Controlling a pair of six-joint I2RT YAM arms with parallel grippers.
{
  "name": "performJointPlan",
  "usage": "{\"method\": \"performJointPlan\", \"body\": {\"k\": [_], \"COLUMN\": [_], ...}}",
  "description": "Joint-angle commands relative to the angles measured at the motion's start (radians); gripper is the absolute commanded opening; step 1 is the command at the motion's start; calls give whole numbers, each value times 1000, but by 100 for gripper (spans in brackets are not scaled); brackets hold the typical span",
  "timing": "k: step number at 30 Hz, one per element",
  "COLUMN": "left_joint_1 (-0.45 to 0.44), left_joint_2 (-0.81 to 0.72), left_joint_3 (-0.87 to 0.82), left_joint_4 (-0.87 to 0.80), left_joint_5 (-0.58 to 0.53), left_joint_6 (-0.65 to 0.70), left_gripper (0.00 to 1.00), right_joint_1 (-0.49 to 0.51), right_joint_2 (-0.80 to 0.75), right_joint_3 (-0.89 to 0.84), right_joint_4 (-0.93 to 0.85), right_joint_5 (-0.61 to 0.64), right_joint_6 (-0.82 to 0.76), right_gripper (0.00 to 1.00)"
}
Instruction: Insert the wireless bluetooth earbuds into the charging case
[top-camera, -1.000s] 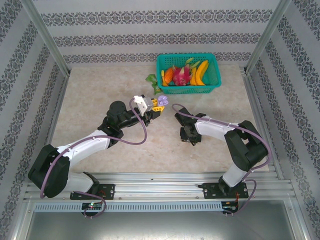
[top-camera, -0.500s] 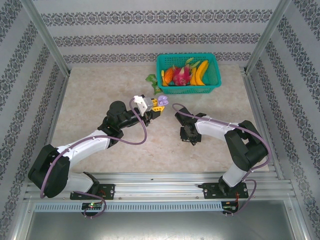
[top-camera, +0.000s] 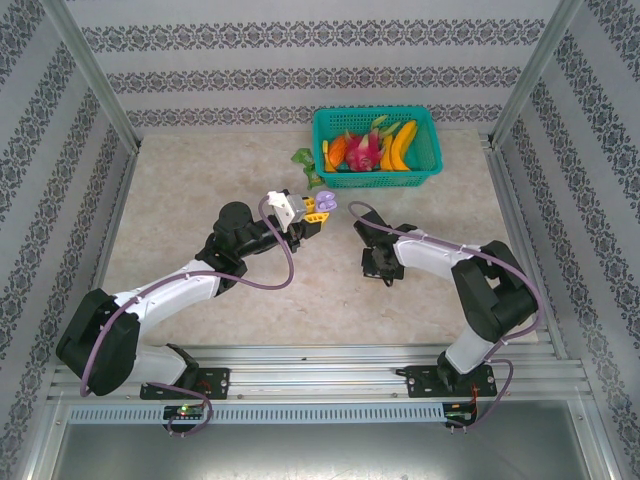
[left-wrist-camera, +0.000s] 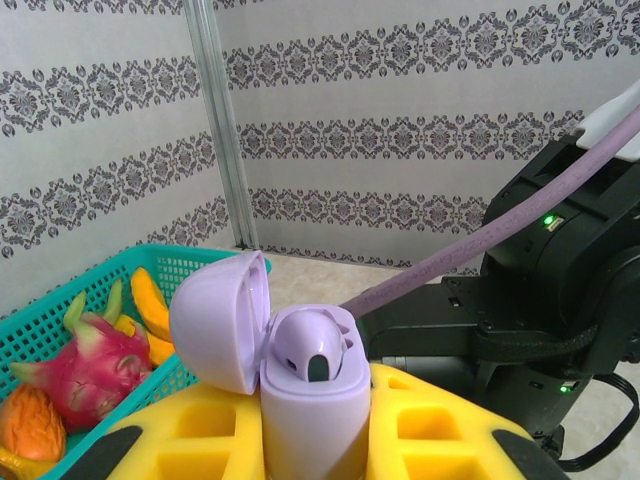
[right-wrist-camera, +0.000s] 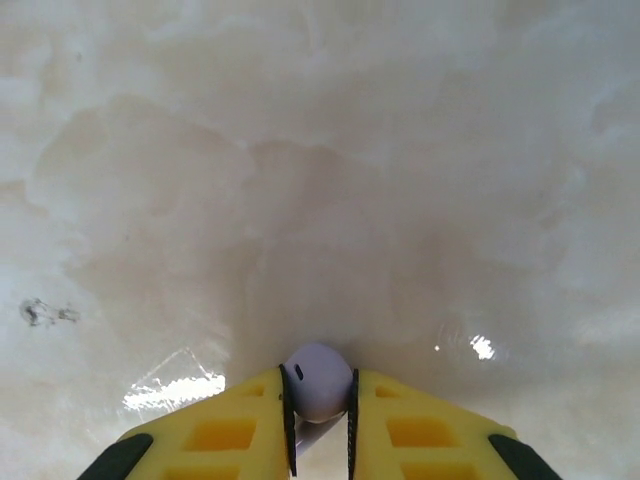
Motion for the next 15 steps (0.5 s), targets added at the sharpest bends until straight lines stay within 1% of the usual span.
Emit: {"method": "performJointPlan", "body": {"k": [1, 8, 15], "left_joint_1": [-13, -12, -12], "left_joint_2": [-13, -14, -26], "left_joint_3": [6, -6, -26], "left_joint_4": [30, 28, 31], "left_joint_5": [12, 15, 7], "left_joint_6": [-9, -14, -16], "left_gripper": [0, 0, 0], "right_joint_1": [0, 21, 55], "right_joint_2": [-56, -119, -59], "right_joint_3": [-7, -7, 45], "right_joint_4": [27, 26, -62], "right_joint_5": [46, 89, 125], "right_joint_6": [-32, -71, -92], "right_gripper": [19, 19, 18]}}
